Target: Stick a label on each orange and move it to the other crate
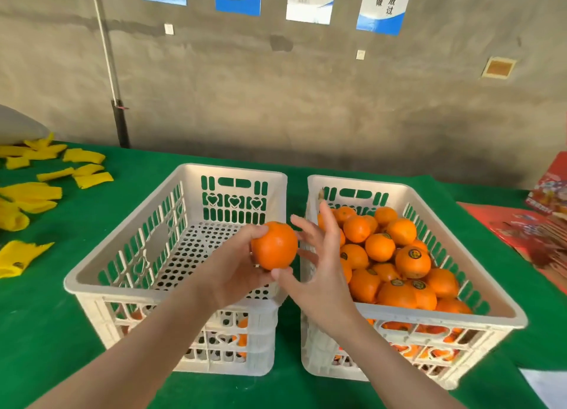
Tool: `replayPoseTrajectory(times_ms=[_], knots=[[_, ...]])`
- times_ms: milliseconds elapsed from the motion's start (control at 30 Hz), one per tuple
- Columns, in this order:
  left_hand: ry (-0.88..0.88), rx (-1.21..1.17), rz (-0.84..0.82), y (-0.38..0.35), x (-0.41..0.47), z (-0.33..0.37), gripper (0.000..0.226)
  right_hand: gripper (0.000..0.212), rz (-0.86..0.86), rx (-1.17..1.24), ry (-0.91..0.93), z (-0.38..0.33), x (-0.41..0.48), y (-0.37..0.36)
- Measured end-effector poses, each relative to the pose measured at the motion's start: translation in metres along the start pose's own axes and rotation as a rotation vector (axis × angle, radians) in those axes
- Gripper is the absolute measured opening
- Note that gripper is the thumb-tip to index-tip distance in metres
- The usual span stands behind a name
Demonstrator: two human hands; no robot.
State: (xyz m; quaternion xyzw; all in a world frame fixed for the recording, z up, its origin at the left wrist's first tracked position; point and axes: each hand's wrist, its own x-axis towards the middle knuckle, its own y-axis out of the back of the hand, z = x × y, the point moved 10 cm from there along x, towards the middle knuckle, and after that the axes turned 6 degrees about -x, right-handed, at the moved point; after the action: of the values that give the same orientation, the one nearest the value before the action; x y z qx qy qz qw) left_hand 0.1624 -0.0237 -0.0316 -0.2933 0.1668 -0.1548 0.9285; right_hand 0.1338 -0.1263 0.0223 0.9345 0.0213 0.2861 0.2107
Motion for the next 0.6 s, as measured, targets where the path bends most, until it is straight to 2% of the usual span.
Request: replayPoseTrajectory(times_ms=[200, 333, 400, 467, 533, 567, 600], knots=[[0.034, -0.057, -0.129, -0.049, -0.007, -0.036, 0.061, 0.107, 0.040, -0.083, 0.029, -0.001, -0.031, 0.048], [-0.041, -0.028, -0.202, -0.079, -0.006, -0.053, 0.056, 0.104, 0.071, -0.073, -0.024, 0.004, -0.043, 0.073], [-0.077, -0.017, -0.156, -0.086, -0.002, -0.058, 0.042, 0.087, 0.025, 0.009, -0.085, 0.008, -0.047, 0.083], [-0.069, -0.008, -0.053, -0.084, 0.000, -0.063, 0.040, 0.050, 0.040, 0.147, -0.175, 0.017, -0.051, 0.100], [-0.045, 0.030, 0.007, -0.081, 0.001, -0.069, 0.047, 0.014, 0.063, 0.203, -0.258, 0.027, -0.055, 0.113], [-0.031, 0.051, 0.013, -0.083, 0.002, -0.073, 0.051, 0.004, 0.037, 0.179, -0.275, 0.029, -0.057, 0.115], [-0.019, 0.068, 0.014, -0.085, 0.001, -0.078, 0.055, 0.007, -0.007, 0.117, -0.269, 0.028, -0.058, 0.115]])
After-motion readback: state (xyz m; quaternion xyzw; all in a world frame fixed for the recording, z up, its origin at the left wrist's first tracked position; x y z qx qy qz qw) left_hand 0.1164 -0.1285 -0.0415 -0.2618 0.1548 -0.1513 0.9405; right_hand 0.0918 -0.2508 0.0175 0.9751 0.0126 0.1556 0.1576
